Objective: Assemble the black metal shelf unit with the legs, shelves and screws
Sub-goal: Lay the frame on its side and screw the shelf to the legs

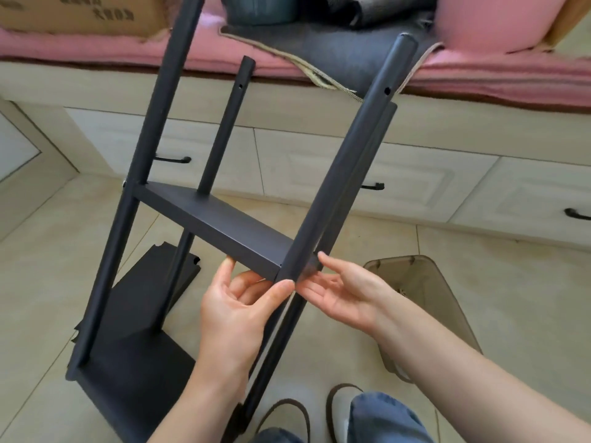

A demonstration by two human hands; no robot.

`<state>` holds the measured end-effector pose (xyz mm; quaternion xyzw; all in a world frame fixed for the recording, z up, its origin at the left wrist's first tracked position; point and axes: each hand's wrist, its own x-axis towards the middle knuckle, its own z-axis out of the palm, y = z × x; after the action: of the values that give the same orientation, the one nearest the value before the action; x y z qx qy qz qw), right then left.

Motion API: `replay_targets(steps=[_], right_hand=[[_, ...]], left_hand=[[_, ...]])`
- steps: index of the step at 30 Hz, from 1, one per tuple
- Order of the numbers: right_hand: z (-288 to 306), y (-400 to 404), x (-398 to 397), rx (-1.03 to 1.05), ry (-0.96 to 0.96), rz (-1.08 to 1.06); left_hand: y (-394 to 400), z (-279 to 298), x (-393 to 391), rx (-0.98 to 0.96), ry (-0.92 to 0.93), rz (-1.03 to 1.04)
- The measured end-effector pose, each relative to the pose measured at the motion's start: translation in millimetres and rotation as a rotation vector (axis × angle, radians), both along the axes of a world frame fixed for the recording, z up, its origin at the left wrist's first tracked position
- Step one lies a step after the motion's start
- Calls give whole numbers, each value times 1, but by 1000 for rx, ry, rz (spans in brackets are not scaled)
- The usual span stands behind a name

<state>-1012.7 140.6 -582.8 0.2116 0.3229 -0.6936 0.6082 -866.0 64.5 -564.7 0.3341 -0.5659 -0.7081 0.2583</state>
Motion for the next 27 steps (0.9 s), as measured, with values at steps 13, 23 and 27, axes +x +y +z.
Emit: replay_targets(steps=[13,23,27], right_hand=[[96,-41,17,-23,445,84],[128,-36,19,84,861,203],[133,-37,21,112,869,212]], left_hand=[[-34,56,26,82,194,55],[3,53,27,150,264,192],[5,63,30,90,206,211]])
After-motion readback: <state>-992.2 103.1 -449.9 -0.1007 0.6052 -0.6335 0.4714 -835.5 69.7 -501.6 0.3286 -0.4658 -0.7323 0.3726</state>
